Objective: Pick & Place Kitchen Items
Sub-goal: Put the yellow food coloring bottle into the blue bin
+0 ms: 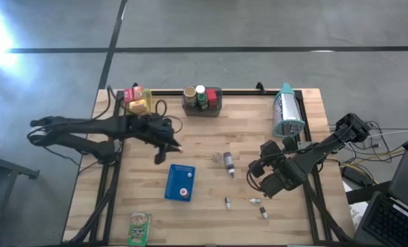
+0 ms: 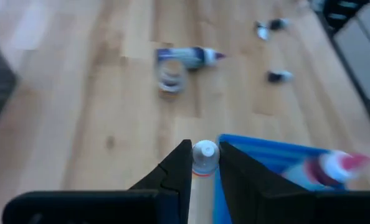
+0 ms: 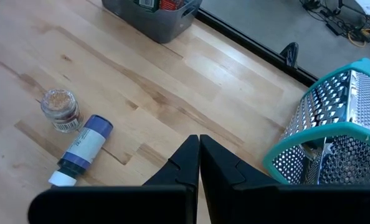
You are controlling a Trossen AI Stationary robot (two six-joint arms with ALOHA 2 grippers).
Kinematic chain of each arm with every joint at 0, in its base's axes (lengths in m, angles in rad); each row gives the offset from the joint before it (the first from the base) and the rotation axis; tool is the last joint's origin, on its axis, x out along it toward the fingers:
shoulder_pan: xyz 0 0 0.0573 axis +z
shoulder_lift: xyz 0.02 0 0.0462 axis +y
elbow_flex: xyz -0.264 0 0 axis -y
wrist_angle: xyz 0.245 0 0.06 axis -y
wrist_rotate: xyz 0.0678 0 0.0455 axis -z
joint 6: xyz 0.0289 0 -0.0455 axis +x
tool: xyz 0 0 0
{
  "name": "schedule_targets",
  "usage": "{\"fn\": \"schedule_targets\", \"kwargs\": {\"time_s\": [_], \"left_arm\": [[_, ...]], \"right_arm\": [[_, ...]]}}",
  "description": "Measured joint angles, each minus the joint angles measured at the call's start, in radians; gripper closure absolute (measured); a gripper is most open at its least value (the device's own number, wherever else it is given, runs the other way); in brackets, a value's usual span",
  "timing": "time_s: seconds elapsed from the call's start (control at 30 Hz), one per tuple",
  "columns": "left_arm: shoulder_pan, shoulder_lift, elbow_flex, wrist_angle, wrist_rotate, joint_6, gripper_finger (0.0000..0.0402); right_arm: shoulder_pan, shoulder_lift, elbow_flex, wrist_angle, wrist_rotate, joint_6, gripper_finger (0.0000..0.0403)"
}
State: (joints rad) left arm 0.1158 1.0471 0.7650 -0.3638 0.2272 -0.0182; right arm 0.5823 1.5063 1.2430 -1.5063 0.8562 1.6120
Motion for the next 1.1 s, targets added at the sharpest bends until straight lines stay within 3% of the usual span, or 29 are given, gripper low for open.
{"fn": "schedule_targets", "kwargs": {"time_s": [0.2, 0.43, 1.1], "left_arm": [[-0.159, -0.018, 0.000, 0.001, -0.042, -0.033, 0.0325], [-0.310, 0.048, 0.000, 0.005, -0.230, -0.029, 0.0325], [-0.330, 0.352, 0.000, 0.112, -0.273, 0.018, 0.0324]], "right_arm": [[-0.001, 0.000, -0.001, 0.000, 0.004, 0.003, 0.0394], [-0.001, -0.013, -0.001, 0.007, 0.002, 0.009, 0.0394], [0.000, -0.026, -0.005, 0.021, 0.000, -0.004, 0.0394]]}}
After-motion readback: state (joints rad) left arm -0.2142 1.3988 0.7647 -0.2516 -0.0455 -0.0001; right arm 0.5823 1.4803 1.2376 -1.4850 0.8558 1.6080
